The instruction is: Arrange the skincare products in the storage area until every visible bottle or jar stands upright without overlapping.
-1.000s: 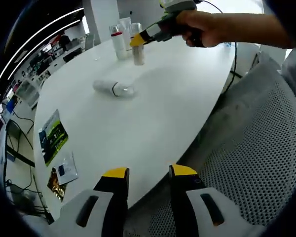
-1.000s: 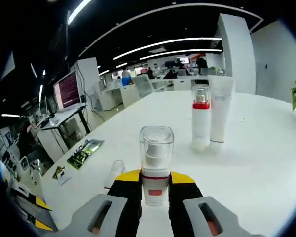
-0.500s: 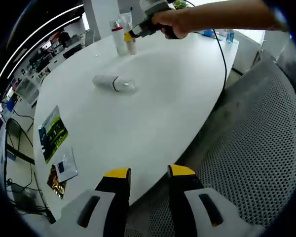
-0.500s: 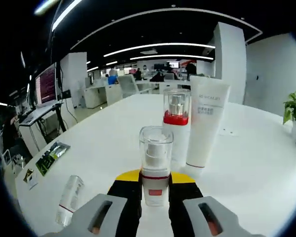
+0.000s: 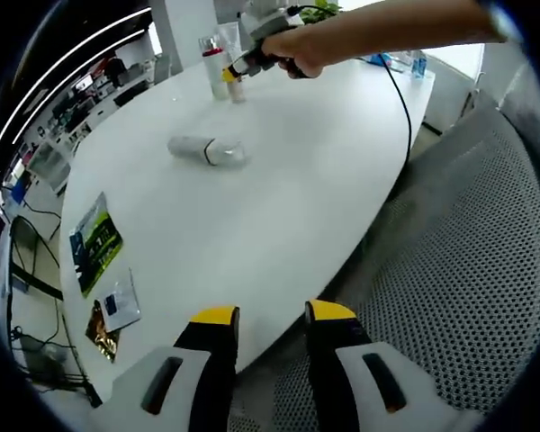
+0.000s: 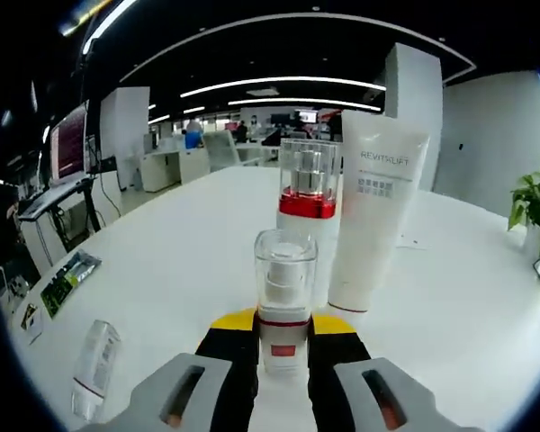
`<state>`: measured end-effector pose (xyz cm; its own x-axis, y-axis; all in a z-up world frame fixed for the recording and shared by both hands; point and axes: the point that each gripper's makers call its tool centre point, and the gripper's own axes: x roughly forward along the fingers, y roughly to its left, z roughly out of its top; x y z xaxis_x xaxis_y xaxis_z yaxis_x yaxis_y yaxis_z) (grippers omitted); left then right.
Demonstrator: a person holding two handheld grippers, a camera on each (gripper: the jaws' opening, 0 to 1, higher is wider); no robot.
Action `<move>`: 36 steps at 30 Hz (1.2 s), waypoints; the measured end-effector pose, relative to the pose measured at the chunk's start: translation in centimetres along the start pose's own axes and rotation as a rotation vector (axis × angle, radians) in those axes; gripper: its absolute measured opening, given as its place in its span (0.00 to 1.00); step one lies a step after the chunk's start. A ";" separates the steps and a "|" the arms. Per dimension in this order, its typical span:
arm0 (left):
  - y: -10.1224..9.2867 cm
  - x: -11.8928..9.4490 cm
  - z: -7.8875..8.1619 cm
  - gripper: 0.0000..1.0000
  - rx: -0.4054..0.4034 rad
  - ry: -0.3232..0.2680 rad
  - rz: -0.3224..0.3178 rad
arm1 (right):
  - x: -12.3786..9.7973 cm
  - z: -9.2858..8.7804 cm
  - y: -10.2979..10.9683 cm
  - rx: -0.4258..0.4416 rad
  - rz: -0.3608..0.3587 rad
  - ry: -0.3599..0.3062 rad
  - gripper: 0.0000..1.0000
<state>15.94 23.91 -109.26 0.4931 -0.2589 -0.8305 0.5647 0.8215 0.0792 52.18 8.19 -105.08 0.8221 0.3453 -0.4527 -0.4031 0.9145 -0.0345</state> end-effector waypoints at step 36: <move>-0.3 0.1 -0.3 0.23 0.014 0.012 -0.014 | 1.5 -0.6 -1.0 0.032 -0.124 0.019 0.15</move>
<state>15.60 23.75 -109.47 0.4771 -0.2641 -0.8382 0.5805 0.8108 0.0749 53.62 7.64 -106.26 0.8568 0.2258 -0.4637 -0.2861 0.9561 -0.0630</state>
